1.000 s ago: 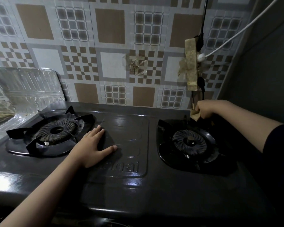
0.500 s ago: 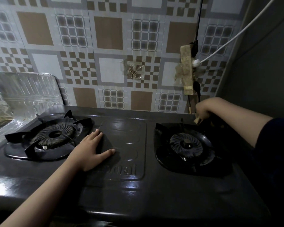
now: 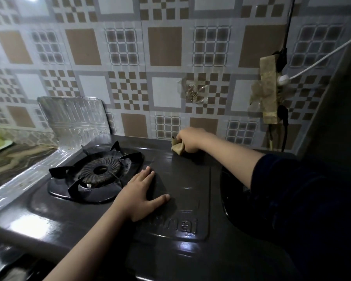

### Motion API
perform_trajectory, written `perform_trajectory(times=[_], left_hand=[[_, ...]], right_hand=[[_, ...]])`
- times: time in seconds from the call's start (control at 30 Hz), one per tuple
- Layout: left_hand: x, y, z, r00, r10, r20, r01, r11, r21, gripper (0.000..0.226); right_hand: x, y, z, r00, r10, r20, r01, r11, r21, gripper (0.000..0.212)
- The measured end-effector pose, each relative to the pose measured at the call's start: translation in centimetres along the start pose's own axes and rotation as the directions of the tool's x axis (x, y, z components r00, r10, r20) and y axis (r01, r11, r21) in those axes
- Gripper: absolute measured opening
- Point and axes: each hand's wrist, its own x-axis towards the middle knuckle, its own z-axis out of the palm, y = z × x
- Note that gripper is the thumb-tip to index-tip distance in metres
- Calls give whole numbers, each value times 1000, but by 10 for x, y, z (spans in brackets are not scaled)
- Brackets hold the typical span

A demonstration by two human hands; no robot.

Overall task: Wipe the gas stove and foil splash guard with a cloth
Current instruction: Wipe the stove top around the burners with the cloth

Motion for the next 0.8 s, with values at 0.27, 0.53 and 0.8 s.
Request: perform_trajectory(times=[0.27, 0.53, 0.8], left_hand=[[0, -1, 1, 1000, 19, 9, -19, 1000, 19, 134], [-1, 2, 1, 1000, 2, 24, -3, 1000, 31, 123], [-6, 9, -3, 998, 56, 3, -55, 986, 155, 91]], right_hand=[[2, 15, 5, 995, 2, 98, 7, 996, -88, 26], [-30, 61, 7, 987, 108, 115, -101, 993, -66, 29], [-41, 65, -16, 960, 239, 147, -195, 945, -263, 30]])
